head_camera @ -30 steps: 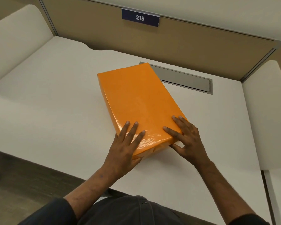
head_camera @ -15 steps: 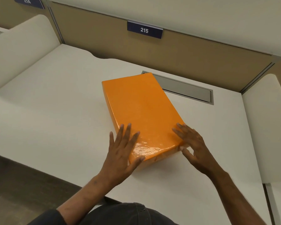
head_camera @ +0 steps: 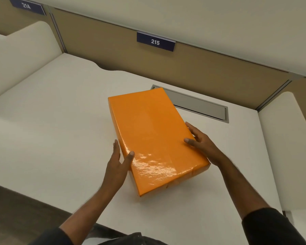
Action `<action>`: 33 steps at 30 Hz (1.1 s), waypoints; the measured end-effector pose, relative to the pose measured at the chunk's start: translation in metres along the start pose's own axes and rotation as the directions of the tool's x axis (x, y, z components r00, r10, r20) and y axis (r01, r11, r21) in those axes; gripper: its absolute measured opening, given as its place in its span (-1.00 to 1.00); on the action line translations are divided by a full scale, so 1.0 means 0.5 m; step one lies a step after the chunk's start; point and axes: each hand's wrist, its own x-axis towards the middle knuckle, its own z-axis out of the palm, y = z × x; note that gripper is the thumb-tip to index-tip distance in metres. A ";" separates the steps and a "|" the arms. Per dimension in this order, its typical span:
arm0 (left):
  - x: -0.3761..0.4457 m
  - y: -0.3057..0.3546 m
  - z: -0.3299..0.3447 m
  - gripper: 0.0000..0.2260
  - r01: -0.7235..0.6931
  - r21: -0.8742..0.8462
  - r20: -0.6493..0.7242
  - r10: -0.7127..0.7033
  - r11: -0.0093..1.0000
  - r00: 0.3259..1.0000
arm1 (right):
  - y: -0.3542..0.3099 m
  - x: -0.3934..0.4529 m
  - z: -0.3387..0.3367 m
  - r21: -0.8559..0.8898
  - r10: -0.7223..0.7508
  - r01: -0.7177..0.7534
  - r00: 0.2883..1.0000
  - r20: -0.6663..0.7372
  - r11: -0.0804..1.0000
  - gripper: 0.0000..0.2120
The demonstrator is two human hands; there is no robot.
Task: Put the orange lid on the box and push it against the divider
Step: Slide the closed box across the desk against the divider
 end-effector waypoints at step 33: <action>0.374 0.141 -0.595 -0.39 -0.111 -0.183 -0.067 0.101 0.977 0.993 | -0.430 0.454 0.338 0.034 -0.144 0.149 0.982 -0.119 0.988 -0.18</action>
